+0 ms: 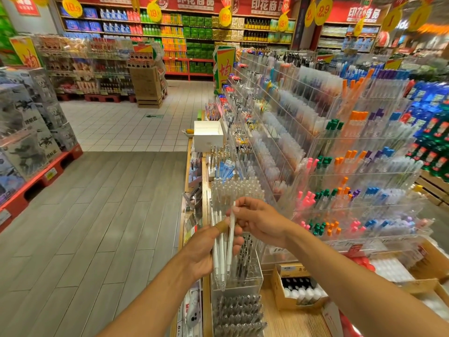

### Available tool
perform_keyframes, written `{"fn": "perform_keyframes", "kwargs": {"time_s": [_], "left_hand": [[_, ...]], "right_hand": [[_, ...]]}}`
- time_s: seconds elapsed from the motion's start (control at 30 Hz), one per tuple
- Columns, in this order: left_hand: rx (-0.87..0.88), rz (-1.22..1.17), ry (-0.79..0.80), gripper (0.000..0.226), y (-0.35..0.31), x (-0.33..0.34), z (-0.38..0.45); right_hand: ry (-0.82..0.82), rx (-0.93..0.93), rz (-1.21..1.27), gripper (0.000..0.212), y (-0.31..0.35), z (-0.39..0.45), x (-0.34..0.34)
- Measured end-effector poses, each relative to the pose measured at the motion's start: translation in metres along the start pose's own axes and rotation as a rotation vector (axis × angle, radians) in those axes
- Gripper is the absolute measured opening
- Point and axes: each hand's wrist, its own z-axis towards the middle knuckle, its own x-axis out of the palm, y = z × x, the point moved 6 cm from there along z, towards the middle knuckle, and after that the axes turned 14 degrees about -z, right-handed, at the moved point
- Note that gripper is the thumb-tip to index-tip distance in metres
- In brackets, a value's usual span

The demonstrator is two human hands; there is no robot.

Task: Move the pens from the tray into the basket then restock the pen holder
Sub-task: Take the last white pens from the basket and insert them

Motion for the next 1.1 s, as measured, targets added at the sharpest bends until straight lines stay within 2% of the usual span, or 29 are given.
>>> {"fn": "perform_keyframes", "kwargs": {"time_s": [0.1, 0.17, 0.33, 0.47, 0.57, 0.7, 0.9, 1.1], "left_hand": [[-0.016, -0.032, -0.018, 0.032, 0.002, -0.003, 0.002], [-0.039, -0.053, -0.068, 0.029, 0.004, -0.009, 0.003], [-0.112, -0.122, -0.209, 0.015, 0.011, -0.03, 0.001], [-0.123, -0.124, -0.246, 0.013, 0.012, -0.038, -0.002], [-0.113, -0.108, -0.228, 0.018, 0.011, -0.035, -0.002], [-0.081, -0.069, -0.23, 0.024, 0.01, -0.034, -0.001], [-0.055, -0.035, -0.257, 0.021, 0.008, -0.039, -0.004], [-0.025, -0.076, -0.254, 0.022, 0.004, -0.041, -0.001]], "right_hand": [[-0.025, -0.042, 0.0, 0.015, 0.007, 0.002, -0.002], [-0.113, -0.077, -0.084, 0.012, 0.013, 0.003, -0.012], [-0.388, -0.249, -0.474, 0.006, 0.044, 0.0, -0.047], [-0.512, -0.358, -0.8, 0.008, 0.06, -0.006, -0.056], [-0.513, -0.363, -0.961, 0.003, 0.057, -0.004, -0.055], [-0.531, -0.364, -0.977, 0.004, 0.053, -0.002, -0.057], [-0.475, -0.339, -1.079, 0.004, 0.047, 0.006, -0.052], [-0.452, -0.325, -1.304, 0.002, 0.054, 0.018, -0.046]]}}
